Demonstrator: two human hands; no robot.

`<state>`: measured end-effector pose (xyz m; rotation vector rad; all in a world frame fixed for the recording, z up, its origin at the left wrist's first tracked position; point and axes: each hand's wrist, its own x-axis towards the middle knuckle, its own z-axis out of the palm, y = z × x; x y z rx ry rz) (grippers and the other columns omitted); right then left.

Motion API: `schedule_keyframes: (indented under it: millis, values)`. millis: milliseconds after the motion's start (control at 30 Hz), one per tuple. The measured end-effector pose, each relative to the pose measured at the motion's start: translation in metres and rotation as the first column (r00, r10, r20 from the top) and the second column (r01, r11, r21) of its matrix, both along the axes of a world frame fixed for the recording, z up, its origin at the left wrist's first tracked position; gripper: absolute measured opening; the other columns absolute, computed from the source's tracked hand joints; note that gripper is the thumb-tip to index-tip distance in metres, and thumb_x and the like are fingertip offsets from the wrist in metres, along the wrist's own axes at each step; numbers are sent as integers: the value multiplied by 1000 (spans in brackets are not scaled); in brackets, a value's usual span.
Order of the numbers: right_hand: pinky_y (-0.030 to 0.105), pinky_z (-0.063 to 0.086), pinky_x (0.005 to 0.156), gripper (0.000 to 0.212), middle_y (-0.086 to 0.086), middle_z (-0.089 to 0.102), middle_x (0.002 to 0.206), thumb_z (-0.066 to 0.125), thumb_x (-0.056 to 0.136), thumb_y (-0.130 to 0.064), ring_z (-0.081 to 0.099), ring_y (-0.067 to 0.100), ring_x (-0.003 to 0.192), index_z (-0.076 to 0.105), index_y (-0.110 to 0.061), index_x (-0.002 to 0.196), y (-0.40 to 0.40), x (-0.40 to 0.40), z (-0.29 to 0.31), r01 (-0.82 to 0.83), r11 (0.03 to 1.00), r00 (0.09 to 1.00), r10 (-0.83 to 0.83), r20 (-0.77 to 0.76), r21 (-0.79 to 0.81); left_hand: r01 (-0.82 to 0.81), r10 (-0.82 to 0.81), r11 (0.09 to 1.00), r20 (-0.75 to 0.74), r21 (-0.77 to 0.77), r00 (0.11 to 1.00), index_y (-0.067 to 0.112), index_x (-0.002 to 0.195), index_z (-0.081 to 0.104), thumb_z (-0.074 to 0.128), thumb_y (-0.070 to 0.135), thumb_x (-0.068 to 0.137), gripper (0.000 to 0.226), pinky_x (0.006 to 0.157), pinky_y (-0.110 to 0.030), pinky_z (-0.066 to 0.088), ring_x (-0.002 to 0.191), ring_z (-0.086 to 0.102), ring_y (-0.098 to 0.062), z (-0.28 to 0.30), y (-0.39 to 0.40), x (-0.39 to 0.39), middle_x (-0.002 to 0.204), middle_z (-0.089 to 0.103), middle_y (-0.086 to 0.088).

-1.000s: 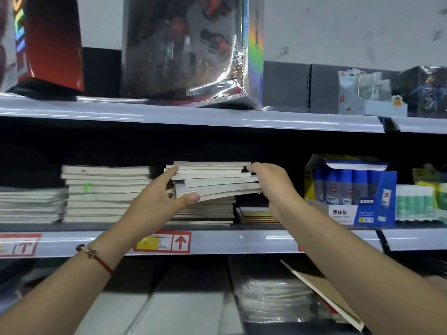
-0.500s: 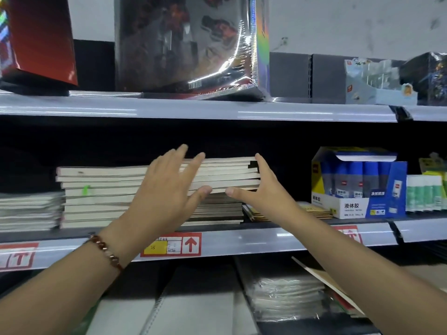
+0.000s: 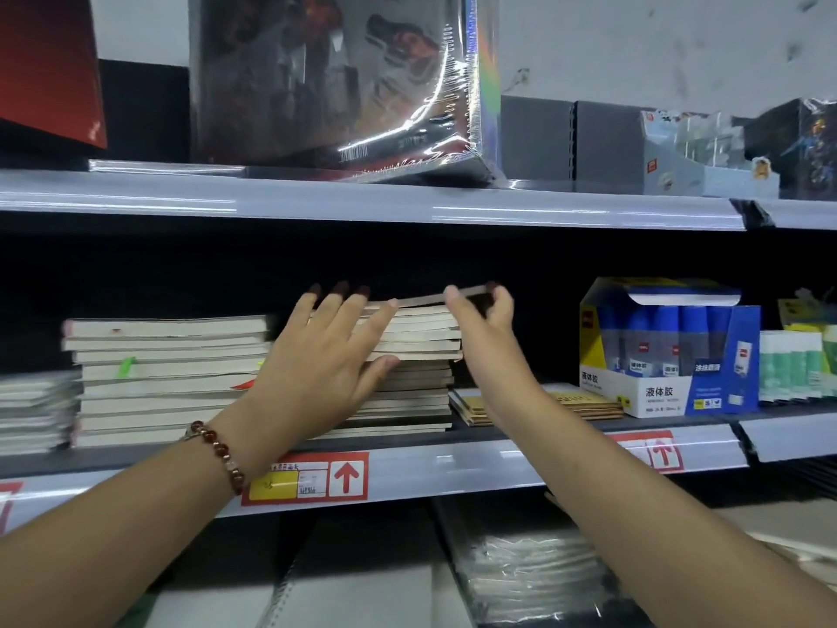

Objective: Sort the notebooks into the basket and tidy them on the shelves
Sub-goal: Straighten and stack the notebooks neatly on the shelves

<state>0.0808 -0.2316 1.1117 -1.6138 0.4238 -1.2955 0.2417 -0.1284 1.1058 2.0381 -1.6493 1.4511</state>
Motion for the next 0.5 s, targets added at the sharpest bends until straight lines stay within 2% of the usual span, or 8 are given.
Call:
schedule_keyframes:
  millis: [100, 200, 267, 333, 367, 400, 500]
  values:
    - [33, 44, 93, 66, -5, 48, 135, 62, 92, -49, 49, 11, 117, 26, -26, 143, -11, 7, 14, 99, 995, 986, -101, 132, 18, 8, -7, 1000, 5, -29, 1000, 13, 152, 36, 21, 53, 101, 66, 105, -54, 37, 118, 51, -37, -1, -2, -5, 132, 54, -19]
    - [28, 47, 73, 44, -1, 58, 111, 64, 92, -44, 58, 13, 99, 44, -22, 124, -24, 6, 21, 139, 979, 957, -171, 232, 149, 17, -16, 997, 9, -69, 1000, 11, 152, 35, 23, 51, 102, 66, 102, -55, 37, 112, 51, -38, -3, -3, -5, 125, 55, -22]
    - [31, 51, 68, 26, 2, 67, 98, 61, 94, -41, 65, 17, 90, 60, -20, 107, -27, 8, 18, 150, 981, 979, -165, 121, 124, 4, -4, 996, 5, -86, 1000, 10, 152, 36, 22, 52, 102, 67, 104, -57, 35, 113, 50, -38, -5, -5, -5, 125, 54, -21]
    - [44, 57, 73, 25, 11, 72, 88, 60, 93, -41, 69, 23, 83, 67, -18, 88, -26, 14, 13, 169, 985, 985, -170, 28, 42, -33, 31, 996, -24, -87, 999, 9, 152, 34, 19, 55, 101, 70, 107, -58, 32, 115, 49, -37, -4, -11, -7, 127, 52, -19]
    - [47, 57, 76, 26, 13, 73, 89, 60, 92, -40, 70, 23, 82, 68, -17, 84, -23, 16, 11, 161, 987, 987, -161, 16, 14, -58, 54, 994, -48, -90, 997, 8, 152, 33, 18, 57, 100, 72, 108, -58, 31, 115, 48, -37, -4, -14, -8, 128, 51, -19]
    - [45, 58, 76, 26, 12, 74, 91, 60, 93, -39, 70, 22, 81, 69, -16, 84, -20, 17, 11, 134, 991, 991, -134, 18, 3, -81, 74, 992, -69, -97, 995, 8, 151, 32, 19, 59, 100, 74, 107, -59, 31, 114, 47, -37, -3, -16, -8, 127, 49, -18]
    - [29, 55, 64, 20, 5, 76, 92, 58, 96, -36, 72, 17, 83, 69, -19, 95, -20, 15, 11, 48, 998, 998, -50, 38, 42, -80, 68, 988, -95, -130, 993, 10, 147, 37, 26, 64, 97, 74, 99, -56, 36, 106, 49, -35, -3, -22, -6, 122, 52, -17]
